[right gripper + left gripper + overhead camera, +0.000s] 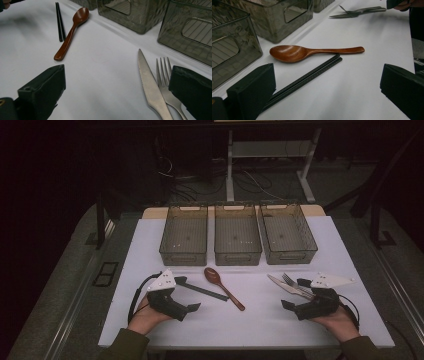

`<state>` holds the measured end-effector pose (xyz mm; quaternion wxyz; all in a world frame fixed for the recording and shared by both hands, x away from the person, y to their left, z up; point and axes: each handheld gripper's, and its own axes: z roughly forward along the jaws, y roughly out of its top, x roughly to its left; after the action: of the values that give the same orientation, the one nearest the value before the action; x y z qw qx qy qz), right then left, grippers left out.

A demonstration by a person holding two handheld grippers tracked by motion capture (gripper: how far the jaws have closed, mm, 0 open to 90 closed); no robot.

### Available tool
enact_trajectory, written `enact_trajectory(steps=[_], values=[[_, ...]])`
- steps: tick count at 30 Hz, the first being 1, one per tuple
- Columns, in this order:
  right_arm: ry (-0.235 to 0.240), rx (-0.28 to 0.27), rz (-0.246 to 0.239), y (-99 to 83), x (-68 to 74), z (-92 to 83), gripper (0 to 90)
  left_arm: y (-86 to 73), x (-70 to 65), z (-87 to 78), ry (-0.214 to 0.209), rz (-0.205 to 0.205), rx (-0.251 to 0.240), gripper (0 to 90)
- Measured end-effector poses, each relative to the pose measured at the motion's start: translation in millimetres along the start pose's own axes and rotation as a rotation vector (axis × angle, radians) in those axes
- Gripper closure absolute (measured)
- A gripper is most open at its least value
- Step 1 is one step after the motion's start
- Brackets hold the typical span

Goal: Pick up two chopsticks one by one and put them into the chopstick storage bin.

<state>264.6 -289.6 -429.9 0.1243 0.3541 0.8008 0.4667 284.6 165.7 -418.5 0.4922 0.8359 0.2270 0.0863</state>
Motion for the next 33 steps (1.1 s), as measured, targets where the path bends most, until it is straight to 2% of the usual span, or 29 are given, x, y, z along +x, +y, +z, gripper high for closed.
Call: enact_trajectory(steps=[8, 15, 27, 30, 33], values=[[0.002, -0.002, 0.006, -0.4, -1.7, -0.5, 0.5, 0.8, 3.1, 1.3, 0.0, -0.003, 0.006, 0.0], [-0.002, 0.004, -0.002, -0.2, -0.9, 0.7, 0.5, 2.9, 9.1, -2.0, 0.007, 0.012, 0.008, 3.3], [-0.003, 0.006, 0.004, -0.1, -1.6, 1.3, 0.5, -2.3, 36.6, -7.9, 0.039, -0.011, 0.042, 15.6], [-0.004, 0.005, 0.004, -0.1, -1.4, 1.6, 0.5, -3.4, 43.7, -10.8, 0.066, -0.023, 0.047, 18.4], [-0.006, 0.006, 0.005, 0.0, -1.6, 1.6, 0.5, -5.2, 53.2, -13.7, 0.076, -0.038, 0.052, 26.1]])
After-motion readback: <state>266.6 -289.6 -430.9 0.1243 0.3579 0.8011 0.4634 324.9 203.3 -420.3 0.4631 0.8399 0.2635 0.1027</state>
